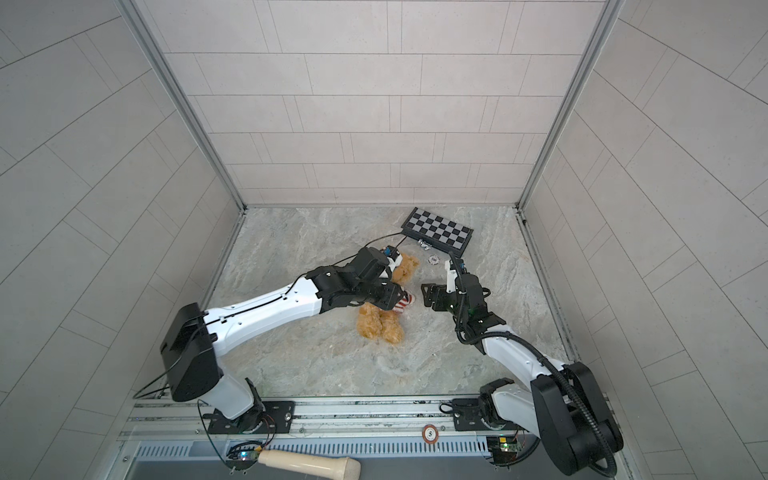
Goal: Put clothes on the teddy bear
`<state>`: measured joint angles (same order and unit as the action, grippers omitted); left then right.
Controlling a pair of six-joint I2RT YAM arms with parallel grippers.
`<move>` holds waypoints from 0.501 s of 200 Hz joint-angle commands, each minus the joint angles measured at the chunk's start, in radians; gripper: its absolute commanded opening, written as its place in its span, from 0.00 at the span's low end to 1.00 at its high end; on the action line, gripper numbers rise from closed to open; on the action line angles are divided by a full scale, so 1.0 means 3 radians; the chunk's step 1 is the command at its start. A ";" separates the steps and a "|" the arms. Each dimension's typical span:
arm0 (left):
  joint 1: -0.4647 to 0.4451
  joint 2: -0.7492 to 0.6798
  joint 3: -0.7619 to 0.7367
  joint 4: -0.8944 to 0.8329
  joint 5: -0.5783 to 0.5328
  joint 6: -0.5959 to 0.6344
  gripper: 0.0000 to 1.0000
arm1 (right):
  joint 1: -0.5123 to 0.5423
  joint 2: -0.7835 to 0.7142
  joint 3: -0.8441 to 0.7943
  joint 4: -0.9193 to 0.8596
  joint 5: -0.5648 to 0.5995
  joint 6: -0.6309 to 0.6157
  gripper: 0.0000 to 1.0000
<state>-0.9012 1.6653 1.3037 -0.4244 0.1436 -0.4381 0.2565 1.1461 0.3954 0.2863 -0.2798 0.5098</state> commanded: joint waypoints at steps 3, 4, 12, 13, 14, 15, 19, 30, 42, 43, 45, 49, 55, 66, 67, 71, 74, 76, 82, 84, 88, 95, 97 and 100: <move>0.0313 0.0166 -0.0211 0.0139 0.0129 -0.0170 0.39 | -0.0006 0.0061 0.0016 0.0091 -0.0012 0.0081 0.82; 0.0340 0.0169 -0.0231 0.0155 0.0137 -0.0173 0.39 | -0.0006 0.0063 0.0019 0.0093 -0.0018 0.0081 0.82; 0.0469 0.0176 -0.0354 0.0266 0.0190 -0.0174 0.39 | -0.0009 0.0094 0.0022 0.0117 -0.0064 0.0066 0.82; 0.0481 0.0176 -0.0371 0.0278 0.0196 -0.0167 0.39 | -0.0008 0.0100 0.0022 0.0121 -0.0072 0.0068 0.82; 0.0495 0.0176 -0.0385 0.0286 0.0199 -0.0164 0.38 | -0.0007 0.0103 0.0022 0.0123 -0.0078 0.0066 0.82; 0.0510 0.0178 -0.0394 0.0293 0.0200 -0.0162 0.38 | -0.0007 0.0105 0.0022 0.0126 -0.0087 0.0065 0.82; 0.0555 0.0183 -0.0435 0.0315 0.0198 -0.0140 0.38 | -0.0006 0.0127 0.0029 0.0131 -0.0106 0.0061 0.82; 0.0646 0.0231 -0.0506 0.0332 0.0194 -0.0074 0.37 | -0.0006 0.0209 0.0042 0.0180 -0.0195 0.0059 0.82; 0.0719 0.0322 -0.0571 0.0391 0.0236 -0.0023 0.34 | -0.0001 0.0347 0.0047 0.0315 -0.0356 0.0082 0.81; 0.0724 0.0333 -0.0574 0.0394 0.0237 -0.0020 0.33 | -0.0001 0.0360 0.0047 0.0327 -0.0371 0.0091 0.81; 0.0734 0.0349 -0.0583 0.0403 0.0242 -0.0014 0.33 | 0.0001 0.0387 0.0047 0.0363 -0.0395 0.0112 0.81; 0.0754 0.0396 -0.0603 0.0424 0.0262 -0.0008 0.31 | 0.0001 0.0436 0.0042 0.0457 -0.0439 0.0155 0.81; 0.0786 0.0456 -0.0621 0.0456 0.0307 0.0002 0.29 | 0.0001 0.0522 0.0033 0.0614 -0.0526 0.0245 0.81; 0.0819 0.0553 -0.0662 0.0503 0.0325 0.0015 0.27 | 0.0020 0.0691 0.0014 0.0983 -0.0714 0.0426 0.81; 0.0822 0.0558 -0.0666 0.0506 0.0327 0.0014 0.27 | 0.0022 0.0708 0.0013 0.1027 -0.0732 0.0445 0.81; 0.0834 0.0580 -0.0682 0.0528 0.0337 0.0016 0.26 | 0.0037 0.0770 0.0013 0.1170 -0.0794 0.0516 0.80; 0.0840 0.0592 -0.0700 0.0551 0.0354 0.0023 0.26 | 0.0055 0.0813 0.0019 0.1260 -0.0828 0.0568 0.80; 0.0843 0.0597 -0.0710 0.0567 0.0357 0.0023 0.26 | 0.0065 0.0837 0.0022 0.1331 -0.0854 0.0593 0.80; 0.0855 0.0605 -0.0737 0.0602 0.0374 0.0032 0.25 | 0.0119 0.0918 0.0043 0.1492 -0.0906 0.0673 0.80; 0.0859 0.0610 -0.0744 0.0609 0.0375 0.0038 0.25 | 0.0131 0.0940 0.0053 0.1543 -0.0926 0.0691 0.80; 0.0864 0.0614 -0.0750 0.0612 0.0372 0.0051 0.24 | 0.0162 0.0990 0.0073 0.1627 -0.0938 0.0735 0.80; 0.0874 0.0623 -0.0751 0.0595 0.0353 0.0080 0.23 | 0.0208 0.1068 0.0105 0.1738 -0.0953 0.0802 0.80; 0.0877 0.0624 -0.0752 0.0590 0.0348 0.0086 0.23 | 0.0221 0.1092 0.0114 0.1770 -0.0958 0.0823 0.80; 0.0885 0.0629 -0.0758 0.0583 0.0345 0.0092 0.23 | 0.0235 0.1121 0.0126 0.1816 -0.0963 0.0847 0.80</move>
<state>-0.6434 1.7943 1.1305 -0.2073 0.2386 -0.4435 0.2871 1.4311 0.3981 0.5896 -0.4820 0.6456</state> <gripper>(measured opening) 0.238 0.802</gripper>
